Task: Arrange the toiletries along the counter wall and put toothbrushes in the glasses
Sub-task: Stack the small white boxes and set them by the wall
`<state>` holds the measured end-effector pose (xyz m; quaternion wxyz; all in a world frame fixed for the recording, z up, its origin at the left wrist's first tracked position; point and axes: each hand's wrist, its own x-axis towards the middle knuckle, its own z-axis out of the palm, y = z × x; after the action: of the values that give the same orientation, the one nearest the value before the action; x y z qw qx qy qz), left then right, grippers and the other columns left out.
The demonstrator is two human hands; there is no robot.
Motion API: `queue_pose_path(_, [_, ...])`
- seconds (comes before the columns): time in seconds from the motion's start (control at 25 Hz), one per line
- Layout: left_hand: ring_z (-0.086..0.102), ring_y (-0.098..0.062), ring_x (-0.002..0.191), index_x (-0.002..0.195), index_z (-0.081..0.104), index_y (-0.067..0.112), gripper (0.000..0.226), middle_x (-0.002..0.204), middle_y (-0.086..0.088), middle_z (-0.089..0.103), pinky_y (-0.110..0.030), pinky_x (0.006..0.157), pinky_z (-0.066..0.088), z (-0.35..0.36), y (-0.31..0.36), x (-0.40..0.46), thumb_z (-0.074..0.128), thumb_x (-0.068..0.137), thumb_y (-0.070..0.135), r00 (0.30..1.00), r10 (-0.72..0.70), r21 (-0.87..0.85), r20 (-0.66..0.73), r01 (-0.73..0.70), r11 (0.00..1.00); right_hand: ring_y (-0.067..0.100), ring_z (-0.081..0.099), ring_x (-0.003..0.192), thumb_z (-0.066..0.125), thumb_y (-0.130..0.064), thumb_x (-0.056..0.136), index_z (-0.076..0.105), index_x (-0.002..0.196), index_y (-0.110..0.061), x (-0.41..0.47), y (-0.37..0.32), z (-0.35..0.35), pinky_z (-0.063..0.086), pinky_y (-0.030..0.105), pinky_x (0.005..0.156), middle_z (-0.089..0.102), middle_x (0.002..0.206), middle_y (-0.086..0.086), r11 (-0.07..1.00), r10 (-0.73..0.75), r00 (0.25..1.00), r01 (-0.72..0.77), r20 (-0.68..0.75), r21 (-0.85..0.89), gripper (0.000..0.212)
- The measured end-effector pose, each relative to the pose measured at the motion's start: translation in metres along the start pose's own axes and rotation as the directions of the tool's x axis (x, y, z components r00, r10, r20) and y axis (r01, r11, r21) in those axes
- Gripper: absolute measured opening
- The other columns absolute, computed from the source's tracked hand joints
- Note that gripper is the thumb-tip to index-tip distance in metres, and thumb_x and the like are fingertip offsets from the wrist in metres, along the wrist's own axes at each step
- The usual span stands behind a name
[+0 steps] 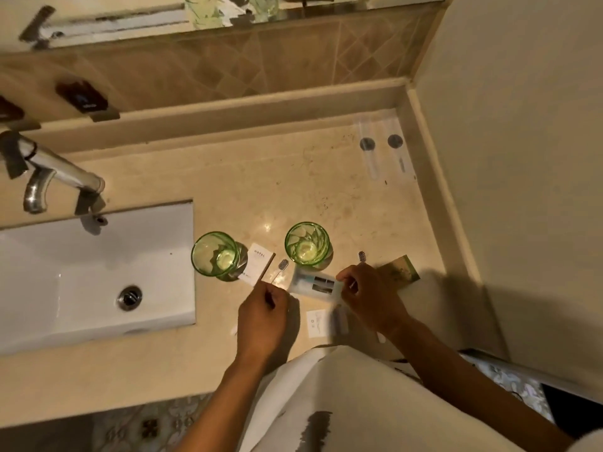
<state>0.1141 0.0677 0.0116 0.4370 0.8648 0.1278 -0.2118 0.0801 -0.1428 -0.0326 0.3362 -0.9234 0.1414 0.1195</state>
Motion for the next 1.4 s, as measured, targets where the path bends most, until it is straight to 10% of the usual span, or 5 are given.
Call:
queue_pose_path(0.56, [0.065,-0.017,0.079,0.106,0.066,0.02,0.02,0.091,-0.001,0.072,-0.026,0.067,0.048,0.023,-0.044,-0.015,0.058,0.088,0.019,0.955,-0.113,0.033,0.272,0.108,0.994,0.025,0.065,0.111,0.072,-0.02,0.089,0.065,0.124,-0.011,-0.044,0.002,0.026,0.054,0.031,0.094,0.064,0.124,0.012,0.996,0.023,0.995,-0.015,0.095,-0.085,0.037])
queue_pose_path(0.72, [0.069,-0.021,0.092,0.091,0.072,0.025,0.014,0.094,0.0,0.076,-0.044,0.086,0.059,0.031,-0.053,-0.014,0.063,0.083,0.02,0.941,-0.142,-0.037,0.308,0.161,0.986,0.025,0.065,0.11,0.073,-0.018,0.087,0.064,0.125,-0.012,-0.047,0.001,0.033,0.052,0.021,0.085,0.064,0.126,0.013,0.998,0.048,0.997,-0.045,0.068,-0.055,0.04])
queue_pose_path(0.92, [0.068,-0.017,0.094,0.095,0.072,0.019,0.017,0.101,-0.002,0.075,-0.03,0.08,0.056,0.019,-0.039,-0.014,0.059,0.09,0.01,0.957,-0.122,-0.154,0.263,0.166,0.974,0.023,0.064,0.11,0.069,-0.016,0.086,0.066,0.12,-0.01,-0.047,-0.007,0.032,0.043,0.004,0.066,0.063,0.125,0.014,0.986,0.13,0.991,-0.132,0.018,0.103,0.034])
queue_pose_path(1.24, [0.071,-0.025,0.09,0.102,0.073,0.022,0.031,0.093,-0.003,0.071,-0.043,0.088,0.06,-0.014,0.005,-0.014,0.07,0.082,-0.001,0.994,-0.038,-0.34,0.1,0.07,0.938,0.028,0.07,0.093,0.061,-0.02,0.094,0.064,0.123,-0.021,-0.044,-0.048,-0.006,0.059,0.04,0.082,0.071,0.105,0.005,0.761,0.239,0.966,-0.247,0.096,0.6,0.029])
queue_pose_path(1.4, [0.075,-0.015,0.086,0.103,0.072,0.018,0.028,0.096,-0.001,0.073,-0.033,0.078,0.062,-0.026,0.043,-0.002,0.068,0.085,-0.004,0.997,-0.005,-0.456,0.074,0.038,0.889,0.018,0.068,0.085,0.063,-0.015,0.095,0.065,0.122,-0.017,-0.025,-0.064,-0.036,0.057,0.019,0.072,0.071,0.1,0.001,0.731,0.178,0.981,-0.182,0.075,0.657,0.027])
